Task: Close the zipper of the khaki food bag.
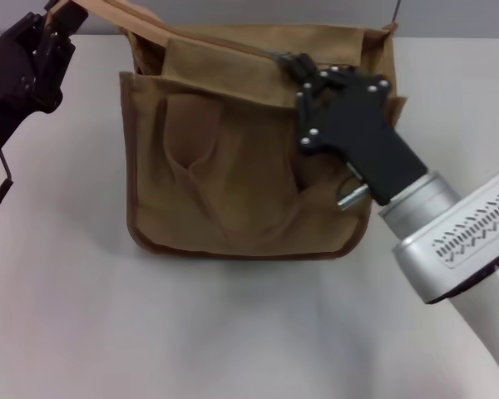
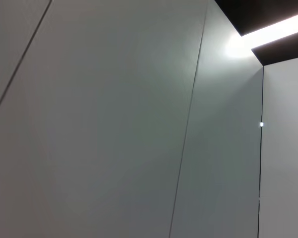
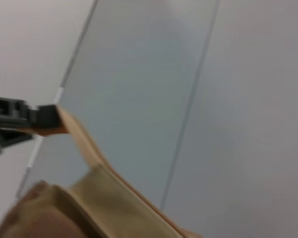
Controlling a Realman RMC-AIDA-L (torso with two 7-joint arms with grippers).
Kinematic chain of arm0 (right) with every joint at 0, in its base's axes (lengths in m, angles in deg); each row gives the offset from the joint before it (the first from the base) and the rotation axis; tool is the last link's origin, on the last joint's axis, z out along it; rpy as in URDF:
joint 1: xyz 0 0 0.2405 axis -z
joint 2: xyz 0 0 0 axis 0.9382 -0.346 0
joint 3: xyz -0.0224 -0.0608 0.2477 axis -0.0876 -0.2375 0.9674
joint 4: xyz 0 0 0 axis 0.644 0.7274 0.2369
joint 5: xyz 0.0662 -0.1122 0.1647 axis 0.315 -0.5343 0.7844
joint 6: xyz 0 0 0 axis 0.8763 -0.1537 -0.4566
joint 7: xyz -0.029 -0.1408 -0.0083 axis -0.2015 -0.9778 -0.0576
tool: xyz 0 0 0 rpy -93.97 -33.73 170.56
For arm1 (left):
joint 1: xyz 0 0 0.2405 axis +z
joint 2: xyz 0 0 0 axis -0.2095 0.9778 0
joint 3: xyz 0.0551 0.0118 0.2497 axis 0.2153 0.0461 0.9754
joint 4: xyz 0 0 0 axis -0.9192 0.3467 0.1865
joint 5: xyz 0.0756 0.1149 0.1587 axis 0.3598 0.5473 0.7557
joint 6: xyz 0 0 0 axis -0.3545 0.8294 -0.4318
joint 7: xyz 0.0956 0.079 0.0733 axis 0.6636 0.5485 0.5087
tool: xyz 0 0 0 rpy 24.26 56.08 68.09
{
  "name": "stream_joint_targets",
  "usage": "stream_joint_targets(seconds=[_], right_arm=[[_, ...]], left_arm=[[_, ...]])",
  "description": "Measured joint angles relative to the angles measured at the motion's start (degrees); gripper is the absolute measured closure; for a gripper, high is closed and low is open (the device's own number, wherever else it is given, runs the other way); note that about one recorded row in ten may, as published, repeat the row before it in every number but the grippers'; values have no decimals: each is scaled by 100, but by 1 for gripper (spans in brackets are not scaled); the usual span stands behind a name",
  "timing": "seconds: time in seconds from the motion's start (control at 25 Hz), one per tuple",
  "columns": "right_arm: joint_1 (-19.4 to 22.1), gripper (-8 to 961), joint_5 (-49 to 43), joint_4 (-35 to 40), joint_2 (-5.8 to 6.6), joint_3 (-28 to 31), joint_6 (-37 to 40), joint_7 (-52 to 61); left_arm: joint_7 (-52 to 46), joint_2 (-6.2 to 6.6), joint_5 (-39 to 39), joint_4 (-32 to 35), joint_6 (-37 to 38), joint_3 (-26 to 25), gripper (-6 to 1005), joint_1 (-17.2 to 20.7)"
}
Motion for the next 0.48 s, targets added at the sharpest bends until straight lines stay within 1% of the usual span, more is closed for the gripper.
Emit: stream_joint_targets(seconds=[0.12,0.4,0.48], right_arm=[[145,956,0,16,14,92,49,0],[324,957,32,179,13,178,118,42],[434,957,35,246,16,309,122,52]], left_arm=[[0,2,-2,21,-10,-2,921,7],[0,2,-17,35,-60,-7,921,17],[0,2,-17,51,-67,-11,921,17]])
